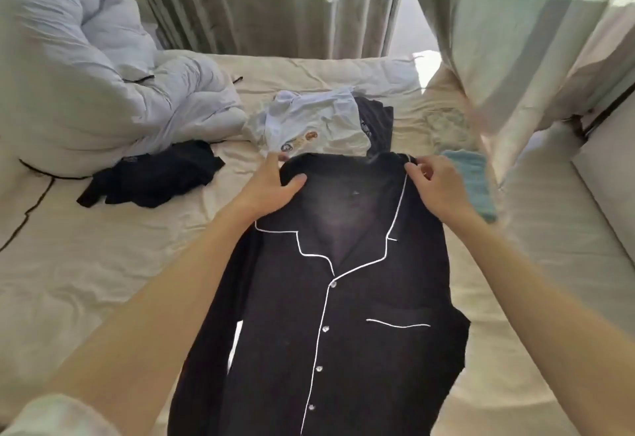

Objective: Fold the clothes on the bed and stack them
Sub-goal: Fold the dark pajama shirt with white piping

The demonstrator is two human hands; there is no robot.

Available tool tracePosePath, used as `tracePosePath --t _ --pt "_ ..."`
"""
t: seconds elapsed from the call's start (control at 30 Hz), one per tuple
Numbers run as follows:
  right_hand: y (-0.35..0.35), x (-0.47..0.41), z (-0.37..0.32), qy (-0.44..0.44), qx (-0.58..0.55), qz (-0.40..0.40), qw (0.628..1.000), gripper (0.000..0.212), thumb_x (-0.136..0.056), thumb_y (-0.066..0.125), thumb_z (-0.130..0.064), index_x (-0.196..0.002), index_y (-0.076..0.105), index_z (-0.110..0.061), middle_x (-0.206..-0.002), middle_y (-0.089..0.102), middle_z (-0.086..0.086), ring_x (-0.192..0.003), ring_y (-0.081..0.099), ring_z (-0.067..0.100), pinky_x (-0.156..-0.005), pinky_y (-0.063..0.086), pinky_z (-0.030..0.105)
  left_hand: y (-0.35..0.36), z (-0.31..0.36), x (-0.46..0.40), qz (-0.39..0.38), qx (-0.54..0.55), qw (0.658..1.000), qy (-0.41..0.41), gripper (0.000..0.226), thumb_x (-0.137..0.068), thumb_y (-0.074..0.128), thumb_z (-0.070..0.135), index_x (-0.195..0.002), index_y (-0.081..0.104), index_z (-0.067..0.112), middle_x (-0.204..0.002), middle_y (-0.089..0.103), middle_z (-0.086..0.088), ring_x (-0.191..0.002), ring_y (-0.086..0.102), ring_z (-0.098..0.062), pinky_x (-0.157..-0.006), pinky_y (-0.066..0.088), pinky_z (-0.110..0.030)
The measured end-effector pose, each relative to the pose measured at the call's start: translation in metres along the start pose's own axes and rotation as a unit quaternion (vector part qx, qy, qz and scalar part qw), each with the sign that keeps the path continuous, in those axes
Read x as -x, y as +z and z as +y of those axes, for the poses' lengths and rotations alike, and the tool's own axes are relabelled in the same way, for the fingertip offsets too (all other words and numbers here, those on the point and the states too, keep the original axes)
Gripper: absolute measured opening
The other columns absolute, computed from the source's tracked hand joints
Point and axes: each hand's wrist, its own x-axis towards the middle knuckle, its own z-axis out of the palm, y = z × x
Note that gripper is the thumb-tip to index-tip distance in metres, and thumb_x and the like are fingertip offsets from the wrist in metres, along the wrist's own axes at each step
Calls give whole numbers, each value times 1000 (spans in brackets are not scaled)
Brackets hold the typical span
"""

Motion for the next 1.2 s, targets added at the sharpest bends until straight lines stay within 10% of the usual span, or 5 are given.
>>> tracePosePath --t 0.1,0.6,0.7,0.97,1.2 --pt "61 -11 46 47 44 -57 996 40 -94 56 -20 -130 52 -4 -126 54 19 -120 47 32 -99 28 28 42 -58 -11 -56 36 997 -49 68 -87 64 30 -143 29 12 -137 39 -13 -125 43 -24 -99 35 -27" --pt "292 141 143 -39 200 -339 918 54 -99 41 -35 -148 26 -21 -157 20 0 -146 11 19 -116 13 38 121 -343 52 -97 -43 934 -340 56 -89 58 40 -135 43 12 -121 56 -9 -117 52 -28 -99 42 -42" --pt "324 148 136 -32 219 -364 905 56 -100 37 -38 -150 19 -22 -159 12 0 -147 5 19 -116 10 39 120 -368 50 -76 17 936 -344 14 -92 56 23 -93 66 13 -98 66 -7 -91 59 -18 -78 42 -29" --pt "385 150 126 4 280 -415 866 59 -100 27 -48 -151 12 -24 -160 -4 -1 -146 -7 19 -116 2 49 106 -405 40 -76 29 957 -277 37 -88 57 45 -115 53 19 -108 54 7 -96 54 -10 -81 43 -27" --pt "387 158 132 -19 326 -416 849 59 -99 34 -40 -151 13 -23 -160 -7 -1 -146 -8 19 -116 2 49 106 -409 51 -39 10 972 -231 35 -97 46 21 -64 52 12 -61 54 -2 -65 50 -23 -53 33 -19"
